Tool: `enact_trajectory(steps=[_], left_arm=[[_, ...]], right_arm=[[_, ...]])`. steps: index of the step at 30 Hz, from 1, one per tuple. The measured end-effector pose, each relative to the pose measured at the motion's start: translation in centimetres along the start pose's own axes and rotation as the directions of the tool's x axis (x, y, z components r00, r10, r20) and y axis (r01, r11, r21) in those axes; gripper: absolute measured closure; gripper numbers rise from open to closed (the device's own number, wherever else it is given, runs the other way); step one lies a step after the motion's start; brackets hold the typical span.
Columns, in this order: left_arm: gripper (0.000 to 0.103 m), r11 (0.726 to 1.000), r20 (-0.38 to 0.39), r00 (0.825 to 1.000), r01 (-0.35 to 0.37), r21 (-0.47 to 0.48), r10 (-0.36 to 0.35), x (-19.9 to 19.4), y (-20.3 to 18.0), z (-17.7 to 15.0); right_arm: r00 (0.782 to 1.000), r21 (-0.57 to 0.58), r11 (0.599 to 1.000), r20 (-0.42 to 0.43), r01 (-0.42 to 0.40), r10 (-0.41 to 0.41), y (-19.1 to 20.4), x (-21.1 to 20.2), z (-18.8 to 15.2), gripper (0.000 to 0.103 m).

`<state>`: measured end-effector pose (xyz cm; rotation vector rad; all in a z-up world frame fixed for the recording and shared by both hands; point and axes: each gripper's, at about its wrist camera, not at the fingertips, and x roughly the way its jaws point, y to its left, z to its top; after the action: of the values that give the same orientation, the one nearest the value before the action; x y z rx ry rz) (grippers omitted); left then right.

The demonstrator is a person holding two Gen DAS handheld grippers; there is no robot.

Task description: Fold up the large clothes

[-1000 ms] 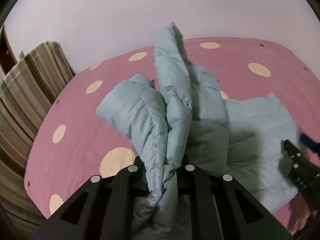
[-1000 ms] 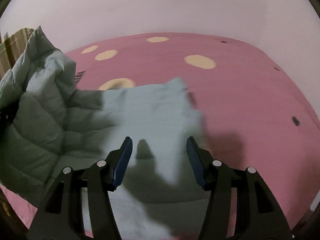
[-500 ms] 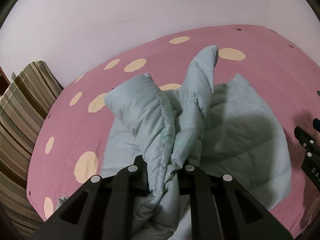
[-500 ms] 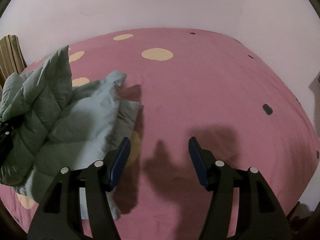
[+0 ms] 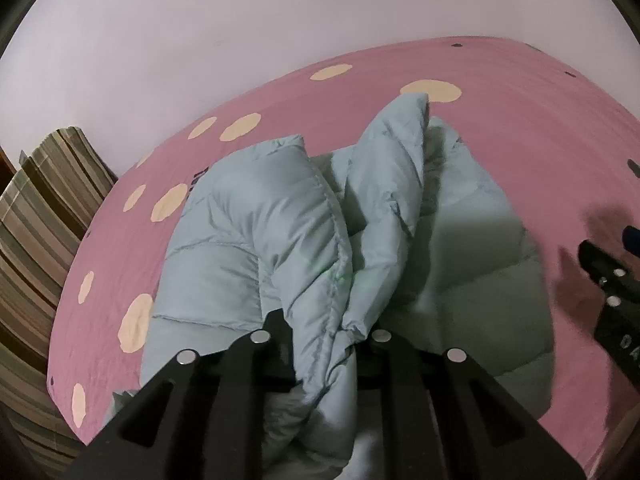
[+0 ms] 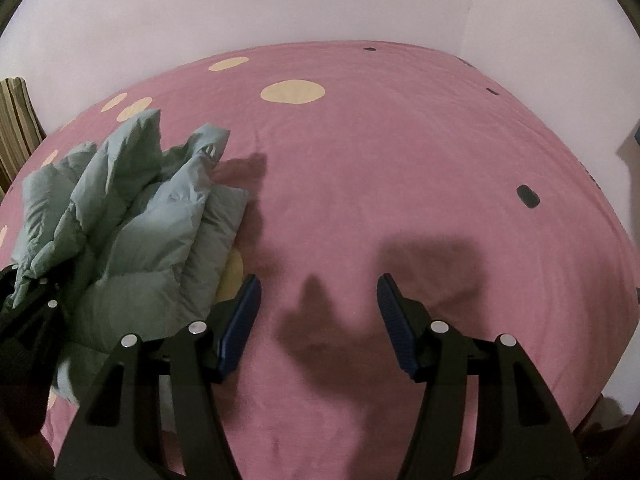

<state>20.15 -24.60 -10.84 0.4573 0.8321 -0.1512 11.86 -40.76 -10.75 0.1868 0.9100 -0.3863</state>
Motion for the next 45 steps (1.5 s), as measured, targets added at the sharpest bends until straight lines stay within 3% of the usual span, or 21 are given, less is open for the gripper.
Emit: enact_trajectory(steps=[2,9,16,19,21,26,30,37,45], left_arm=[[0.084,1.0,0.007,1.0,0.006,-0.004,-0.006,-0.5,-0.2,0.0],[0.062,0.997,0.044,0.996,0.078,-0.023,-0.077,-3.3,-0.5,0.2],[0.059,0.993,0.139,0.983,0.12,0.009,-0.12,-7.4,-1.1,0.7],[0.058,0.993,0.179,0.977,0.118,0.014,-0.119,-9.0,-0.5,1.0],[0.051,0.994,0.202,0.973,0.111,0.003,-0.109,-9.9,0.6,1.1],[0.049,0.998,0.241,0.97,0.051,-0.047,-0.038,-10.7,4.3,1.1],[0.049,0.993,0.223,0.975,0.016,-0.119,0.011,-9.8,8.4,0.6],[0.049,0.965,0.125,0.986,-0.071,-0.253,0.106,-5.5,15.4,-1.4],[0.049,0.931,-0.005,0.994,-0.107,-0.35,0.113,0.4,20.5,-4.4]], right_arm=[[1.0,-0.006,1.0,-0.002,0.007,-0.007,0.0,-0.1,-0.1,0.043],[0.999,-0.008,0.999,-0.004,0.041,-0.041,-0.4,-0.4,-0.5,0.043],[0.998,-0.005,0.998,0.001,0.07,-0.07,-0.9,-1.2,-0.7,0.043],[0.997,-0.009,0.997,0.011,0.074,-0.074,-0.7,-1.8,-0.5,0.043],[0.997,-0.016,0.997,0.021,0.075,-0.075,-0.4,-2.2,-0.4,0.042],[0.997,-0.046,0.997,0.046,0.069,-0.067,1.3,-3.3,0.0,0.042],[0.997,-0.079,0.995,0.055,0.062,-0.058,3.1,-3.9,0.3,0.042],[0.997,-0.127,0.99,0.066,0.056,-0.048,6.2,-4.6,0.7,0.042],[0.997,-0.117,0.993,0.076,-0.006,0.015,9.0,-5.9,2.4,0.041]])
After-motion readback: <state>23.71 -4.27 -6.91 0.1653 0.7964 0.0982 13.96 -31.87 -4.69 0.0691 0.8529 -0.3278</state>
